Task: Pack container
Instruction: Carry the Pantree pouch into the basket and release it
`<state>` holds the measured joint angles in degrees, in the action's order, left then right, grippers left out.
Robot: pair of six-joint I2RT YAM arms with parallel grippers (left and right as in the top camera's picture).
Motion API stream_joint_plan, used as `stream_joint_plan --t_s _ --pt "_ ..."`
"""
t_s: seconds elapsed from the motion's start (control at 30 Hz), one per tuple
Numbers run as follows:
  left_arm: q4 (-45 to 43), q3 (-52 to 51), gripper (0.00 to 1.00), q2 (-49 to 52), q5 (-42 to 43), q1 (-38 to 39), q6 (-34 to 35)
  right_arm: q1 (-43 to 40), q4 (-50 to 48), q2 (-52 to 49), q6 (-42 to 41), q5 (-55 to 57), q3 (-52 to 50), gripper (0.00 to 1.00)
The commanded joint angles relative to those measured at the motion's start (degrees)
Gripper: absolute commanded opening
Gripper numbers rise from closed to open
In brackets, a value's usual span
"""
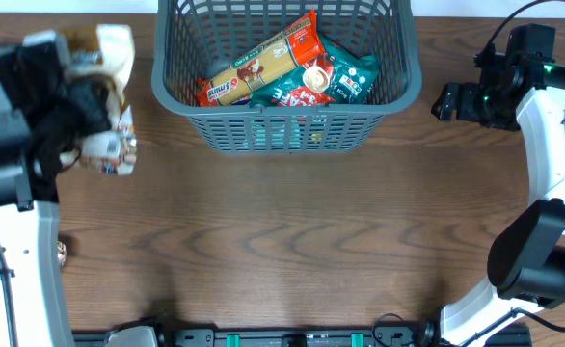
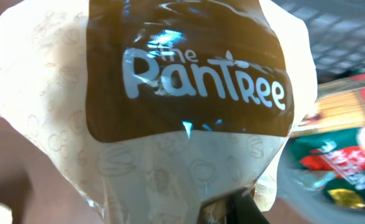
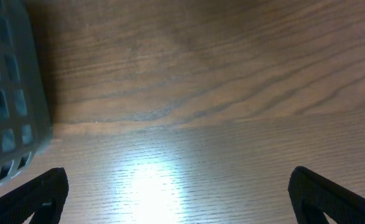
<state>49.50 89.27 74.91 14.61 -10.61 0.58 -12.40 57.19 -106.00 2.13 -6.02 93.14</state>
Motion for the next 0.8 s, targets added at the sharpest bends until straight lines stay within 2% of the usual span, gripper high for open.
stream_joint_plan --t_s 0.0,0.13,0.23,0.37,0.57,0.6,0.77 --pt "1.90 9.77 0.05 5.27 -4.11 6.78 -5.81 0.70 -0.02 0.35 0.74 -0.39 -0.20 0.99" --pt "4.02 21.46 0.05 12.22 -7.58 15.45 -12.00 0.70 0.02 0.35 0.74 -0.42 -0.20 0.99" --pt "4.35 28.57 0.06 17.22 -7.63 21.42 -20.28 0.70 0.04 0.35 0.74 -0.42 -0.20 0.99" --pt "3.41 32.35 0.06 21.73 -7.63 27.39 -31.10 0.72 0.28 0.35 0.74 -0.42 -0.20 0.99" --pt "2.25 32.35 0.06 27.96 -7.61 32.15 -48.24 0.70 0.94 0.35 0.74 -0.44 -0.20 0.99" --pt "1.88 32.35 0.06 29.46 -7.61 32.52 -49.94 0.70 0.96 0.35 0.74 -0.44 -0.20 0.99" --pt "-0.37 32.35 0.06 36.46 -7.63 32.48 -50.18 0.70 0.96 0.35 0.74 -0.44 -0.20 0.99"
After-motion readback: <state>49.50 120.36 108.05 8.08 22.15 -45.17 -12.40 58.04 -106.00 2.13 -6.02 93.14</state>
